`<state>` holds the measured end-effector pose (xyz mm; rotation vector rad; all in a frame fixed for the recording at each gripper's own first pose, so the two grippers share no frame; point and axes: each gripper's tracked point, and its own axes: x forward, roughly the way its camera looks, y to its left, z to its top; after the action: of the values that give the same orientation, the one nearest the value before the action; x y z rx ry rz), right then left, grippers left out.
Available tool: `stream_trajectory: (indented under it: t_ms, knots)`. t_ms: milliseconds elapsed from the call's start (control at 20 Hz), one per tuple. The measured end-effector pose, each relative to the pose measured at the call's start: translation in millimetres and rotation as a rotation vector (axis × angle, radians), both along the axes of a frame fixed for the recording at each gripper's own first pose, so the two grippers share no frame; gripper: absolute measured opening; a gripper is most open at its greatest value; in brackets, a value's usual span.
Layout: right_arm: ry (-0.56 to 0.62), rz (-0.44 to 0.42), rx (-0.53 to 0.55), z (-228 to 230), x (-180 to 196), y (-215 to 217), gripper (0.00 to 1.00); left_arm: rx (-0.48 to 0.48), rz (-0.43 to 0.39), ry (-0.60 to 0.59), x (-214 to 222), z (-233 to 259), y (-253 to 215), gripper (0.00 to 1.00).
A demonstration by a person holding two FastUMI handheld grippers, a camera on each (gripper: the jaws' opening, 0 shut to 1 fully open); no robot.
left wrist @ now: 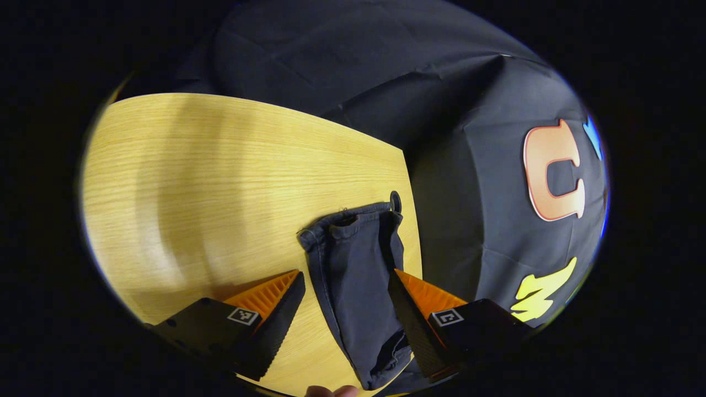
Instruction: Grasp the waist and the cuffs of the jeans and fold them to make the two legs overlap; first hold the waist and fold one-third of the jeans toward the cuffs, then hold the cuffs and fold the remaining one-third in the same direction to finish folding.
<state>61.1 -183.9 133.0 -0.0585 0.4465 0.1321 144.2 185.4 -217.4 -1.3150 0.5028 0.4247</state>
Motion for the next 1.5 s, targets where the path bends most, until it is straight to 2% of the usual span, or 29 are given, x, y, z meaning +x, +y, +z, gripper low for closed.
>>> stream_trajectory:
  t_ms: [150, 200, 250, 300, 400, 450, 550, 600, 650, 700, 850, 1000, 1300, 1500]
  knots:
    - [0.006, -0.029, -0.002, -0.6, 0.2, -8.8, 0.98, -0.006, 0.014, 0.009, 12.4, -3.6, 1.8, 0.98]
    - [0.005, -0.037, 0.003, 1.7, -0.2, -10.6, 0.98, -0.013, 0.018, 0.000, 16.8, -6.9, 3.8, 0.94]
    - [0.003, -0.043, 0.002, 2.9, -1.2, -12.6, 0.98, -0.018, 0.026, -0.008, 18.7, -7.4, 3.4, 0.98]
    - [0.003, -0.048, -0.002, 2.6, -2.7, -15.6, 0.98, -0.023, 0.037, -0.011, 19.7, -11.1, 4.8, 0.93]
    - [0.006, -0.058, -0.009, 2.3, -5.7, -21.0, 0.98, -0.031, 0.058, -0.014, 22.2, -14.1, 6.5, 0.70]
    - [0.007, -0.067, -0.012, 2.9, -8.3, -24.8, 0.98, -0.024, 0.057, -0.009, 23.8, -16.3, 4.8, 0.66]
    - [0.002, -0.089, -0.018, 3.4, -14.9, -33.1, 0.98, 0.010, 0.039, 0.025, 20.8, -24.0, 2.5, 0.50]
    - [0.000, -0.098, -0.019, 2.8, -18.2, -37.4, 0.98, 0.023, 0.026, 0.035, 19.0, -26.4, 2.7, 0.34]
    - [0.002, -0.108, -0.021, 2.2, -22.7, -41.6, 0.98, 0.037, 0.018, 0.040, 19.2, -26.3, 3.4, 0.10]
    - [0.004, -0.118, -0.022, 1.5, -28.2, -45.9, 0.98, 0.049, 0.010, 0.047, 18.7, -27.0, 3.3, 0.17]
    - [0.003, -0.151, -0.022, 1.7, -40.9, -58.7, 0.98, 0.084, -0.008, 0.034, 24.0, -19.8, -0.2, 0.11]
    - [-0.022, -0.173, -0.020, 11.4, -51.1, -68.7, 0.98, 0.168, -0.064, -0.015, 32.3, 5.6, -7.2, 0.07]
    - [-0.058, -0.204, -0.004, 25.5, -65.0, -84.4, 0.98, 0.443, -0.232, -0.144, 42.8, 86.4, -45.1, 0.07]
    - [-0.079, -0.234, 0.001, 32.5, -75.8, -99.8, 0.98, 0.641, -0.356, -0.243, 48.6, 136.3, -93.9, 0.07]
